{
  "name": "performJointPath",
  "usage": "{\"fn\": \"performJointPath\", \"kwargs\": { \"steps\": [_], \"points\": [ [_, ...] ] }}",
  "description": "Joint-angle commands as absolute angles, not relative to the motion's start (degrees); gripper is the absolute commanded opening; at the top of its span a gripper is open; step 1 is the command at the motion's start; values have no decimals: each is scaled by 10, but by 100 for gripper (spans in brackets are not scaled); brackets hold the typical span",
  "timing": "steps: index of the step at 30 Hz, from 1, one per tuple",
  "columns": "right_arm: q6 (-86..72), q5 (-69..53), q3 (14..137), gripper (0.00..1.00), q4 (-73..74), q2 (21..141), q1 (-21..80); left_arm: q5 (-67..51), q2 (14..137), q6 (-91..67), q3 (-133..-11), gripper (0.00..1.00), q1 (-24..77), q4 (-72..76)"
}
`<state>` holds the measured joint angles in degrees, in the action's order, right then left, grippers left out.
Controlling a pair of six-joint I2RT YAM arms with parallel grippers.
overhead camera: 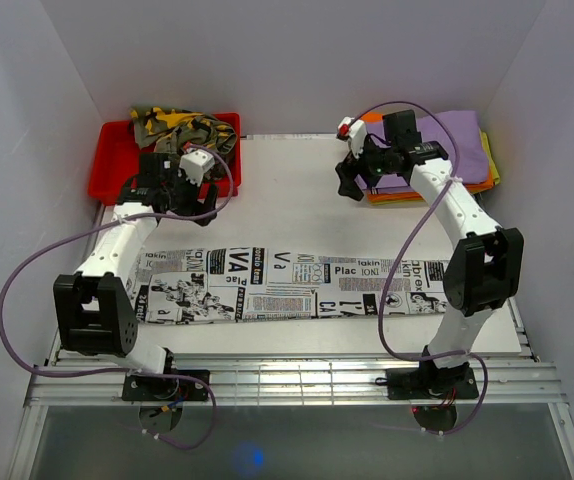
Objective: Fold and stack the trousers
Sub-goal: Fold the trousers
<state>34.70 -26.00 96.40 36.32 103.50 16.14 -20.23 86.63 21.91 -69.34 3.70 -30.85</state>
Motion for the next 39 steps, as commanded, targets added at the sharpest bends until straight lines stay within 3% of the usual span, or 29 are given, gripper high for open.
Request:
{"fn": "performJointPath", "kwargs": {
  "steps": [1,3,8,10,11,17,21,24,31,34,37,39],
  "points": [
    [314,-365,948,90,265,1009,163,-265,873,229,-752,98,33,-352],
    [290,-412,967,90,274,1038,169,-340,918,252,-768,97,33,-392],
    [222,-412,1100,98,396,1155,220,-423,1040,387,-802,79,33,-515],
    [172,-419,1094,100,389,1165,232,-435,1081,398,-810,75,26,-514],
    [151,-422,1066,95,353,1165,235,-439,1089,398,-808,75,23,-504],
    [99,-409,1035,91,294,1186,269,-453,1160,406,-831,72,19,-493],
    [90,-413,1037,91,292,1201,281,-494,1180,435,-829,59,18,-518],
    [87,-410,1052,91,300,1217,280,-526,1179,454,-827,44,18,-540],
    [85,-421,1061,90,299,1230,280,-552,1188,484,-829,43,18,-588],
    [78,-427,1062,88,294,1233,280,-555,1188,485,-833,29,18,-589],
    [76,-431,1064,87,293,1235,280,-561,1184,485,-839,1,18,-587],
    [76,-431,1065,86,292,1236,280,-560,1171,477,-843,0,18,-574]
  ]
}}
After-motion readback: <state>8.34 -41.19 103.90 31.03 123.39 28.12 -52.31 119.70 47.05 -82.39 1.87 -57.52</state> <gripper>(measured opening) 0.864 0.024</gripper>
